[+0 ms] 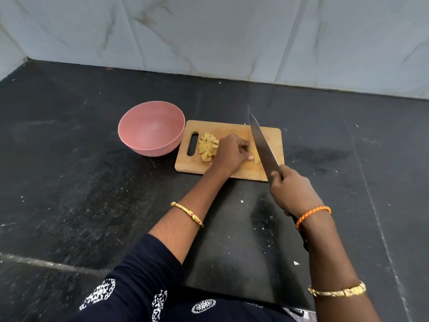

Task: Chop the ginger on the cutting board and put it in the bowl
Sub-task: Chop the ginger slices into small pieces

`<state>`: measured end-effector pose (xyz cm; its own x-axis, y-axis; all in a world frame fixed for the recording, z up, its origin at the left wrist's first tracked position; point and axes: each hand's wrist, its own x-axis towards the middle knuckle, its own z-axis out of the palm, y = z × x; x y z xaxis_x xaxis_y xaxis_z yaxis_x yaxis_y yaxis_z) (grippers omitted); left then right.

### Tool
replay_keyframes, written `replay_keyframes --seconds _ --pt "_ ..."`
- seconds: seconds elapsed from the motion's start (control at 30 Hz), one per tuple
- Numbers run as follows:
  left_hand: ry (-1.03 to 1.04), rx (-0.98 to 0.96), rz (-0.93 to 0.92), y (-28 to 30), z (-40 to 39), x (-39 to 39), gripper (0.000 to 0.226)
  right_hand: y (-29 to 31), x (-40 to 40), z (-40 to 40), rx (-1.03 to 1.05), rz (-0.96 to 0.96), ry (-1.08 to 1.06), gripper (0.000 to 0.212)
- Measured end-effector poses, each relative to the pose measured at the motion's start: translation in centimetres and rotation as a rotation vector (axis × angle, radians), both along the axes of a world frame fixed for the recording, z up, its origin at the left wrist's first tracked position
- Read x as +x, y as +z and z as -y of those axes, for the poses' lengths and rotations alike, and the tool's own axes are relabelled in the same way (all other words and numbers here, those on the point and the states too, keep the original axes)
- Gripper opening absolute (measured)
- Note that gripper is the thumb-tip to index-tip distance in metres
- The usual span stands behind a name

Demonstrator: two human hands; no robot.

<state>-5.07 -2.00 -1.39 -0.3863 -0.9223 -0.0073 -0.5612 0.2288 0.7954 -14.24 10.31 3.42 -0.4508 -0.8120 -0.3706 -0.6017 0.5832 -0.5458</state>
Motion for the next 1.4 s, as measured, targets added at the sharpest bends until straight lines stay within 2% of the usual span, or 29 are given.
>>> replay_keyframes --seconds 0.23,0.47,0.73,1.03,1.23,1.4 --pt "-0.006 -0.006 -0.01 -0.2 0.1 0.0 0.045 -0.6 0.4 1.0 0.01 -0.009 -0.019 0.018" --pt "-0.032 -0.032 0.005 -0.7 0.5 0.1 0.037 -0.7 0.7 2.3 0.077 -0.021 -0.007 0.025" --pt "-0.046 -0.035 -0.017 -0.5 0.5 0.2 0.039 -1.0 0.0 4.0 0.118 0.038 0.048 0.031" --pt "-0.025 -0.032 -0.044 -0.5 0.1 0.4 0.04 -0.5 1.2 -0.6 0.212 0.039 0.002 0.025" --pt "-0.012 -0.009 -0.04 -0.5 0.1 0.3 0.042 0.7 1.4 -1.7 0.084 0.015 -0.017 0.021" --pt "-0.014 -0.008 -0.047 -0.5 0.0 0.3 0.042 0.0 1.3 0.1 0.079 -0.02 -0.002 0.016"
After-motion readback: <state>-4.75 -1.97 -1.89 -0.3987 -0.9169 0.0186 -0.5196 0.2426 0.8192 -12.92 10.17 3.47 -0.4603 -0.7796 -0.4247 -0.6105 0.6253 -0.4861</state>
